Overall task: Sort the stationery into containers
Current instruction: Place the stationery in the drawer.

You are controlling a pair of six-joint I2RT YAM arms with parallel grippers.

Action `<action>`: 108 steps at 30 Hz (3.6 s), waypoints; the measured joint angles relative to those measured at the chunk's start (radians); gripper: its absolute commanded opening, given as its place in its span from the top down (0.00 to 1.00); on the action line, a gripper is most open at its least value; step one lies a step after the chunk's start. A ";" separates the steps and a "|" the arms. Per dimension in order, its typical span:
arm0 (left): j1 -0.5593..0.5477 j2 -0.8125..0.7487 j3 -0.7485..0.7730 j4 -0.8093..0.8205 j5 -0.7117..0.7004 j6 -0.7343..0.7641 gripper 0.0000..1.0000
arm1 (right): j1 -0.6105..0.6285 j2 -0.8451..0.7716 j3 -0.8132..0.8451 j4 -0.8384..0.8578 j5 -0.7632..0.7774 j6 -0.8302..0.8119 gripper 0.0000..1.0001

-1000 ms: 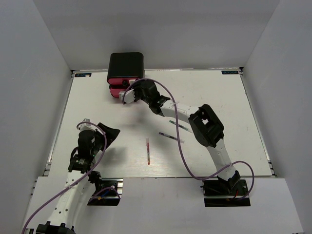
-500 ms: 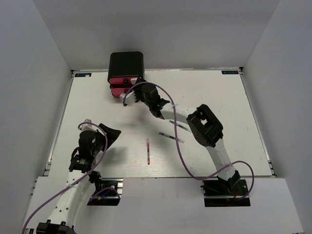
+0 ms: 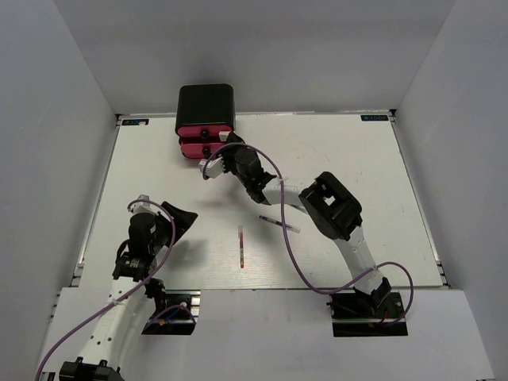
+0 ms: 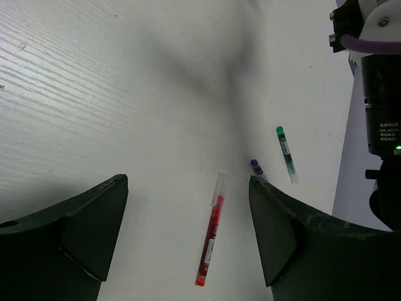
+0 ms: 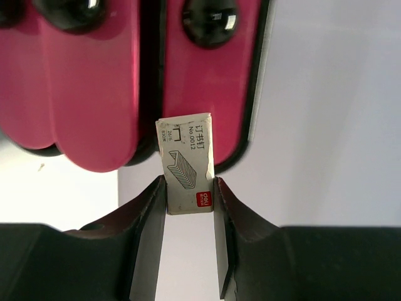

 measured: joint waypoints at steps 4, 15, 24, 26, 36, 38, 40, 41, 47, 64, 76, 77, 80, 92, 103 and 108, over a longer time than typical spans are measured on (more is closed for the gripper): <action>0.000 0.000 0.000 0.000 0.002 -0.001 0.12 | 0.027 0.013 -0.023 0.106 0.044 -0.016 1.00; 0.000 0.000 0.000 0.000 0.001 -0.003 0.12 | 0.063 0.027 -0.031 0.181 0.072 -0.042 1.00; 0.000 0.000 0.000 0.000 0.002 -0.003 0.12 | 0.057 0.076 -0.016 0.177 0.079 -0.085 1.00; 0.000 0.000 0.000 0.000 0.001 -0.003 0.12 | 0.056 0.077 -0.012 0.177 0.077 -0.090 1.00; 0.007 -0.008 -0.002 0.000 0.001 -0.003 0.12 | 0.056 0.082 0.017 0.180 0.067 -0.108 1.00; 0.007 -0.008 -0.008 0.000 0.001 -0.003 0.12 | 0.055 0.086 0.029 0.181 0.067 -0.112 1.00; 0.008 -0.008 -0.011 0.000 0.001 -0.003 0.12 | 0.053 0.093 0.046 0.181 0.064 -0.116 1.00; 0.008 -0.008 -0.011 0.000 0.001 -0.003 0.12 | 0.052 0.098 0.055 0.181 0.063 -0.116 1.00; 0.008 -0.018 -0.012 -0.002 0.001 -0.003 0.11 | 0.042 0.132 0.094 0.169 0.056 -0.134 1.00; 0.008 -0.026 -0.012 -0.008 0.001 -0.003 0.11 | 0.025 0.139 0.093 0.142 0.015 -0.192 1.00; 0.008 -0.026 -0.012 -0.008 0.001 -0.003 0.11 | 0.014 0.139 0.095 0.103 -0.028 -0.241 1.00; 0.008 -0.026 -0.012 -0.008 0.001 -0.003 0.11 | 0.013 0.139 0.095 0.102 -0.031 -0.243 1.00; 0.008 -0.026 -0.012 -0.008 0.001 -0.003 0.11 | 0.010 0.139 0.095 0.101 -0.042 -0.248 1.00; 0.008 -0.030 -0.012 -0.008 0.001 -0.003 0.11 | 0.004 0.134 0.095 0.081 -0.075 -0.270 0.70; 0.008 -0.036 -0.012 -0.008 -0.005 -0.003 0.11 | 0.003 0.109 0.093 0.055 -0.105 -0.280 0.42; 0.008 -0.035 -0.012 -0.008 -0.006 -0.003 0.11 | 0.003 0.101 0.085 0.049 -0.114 -0.278 0.42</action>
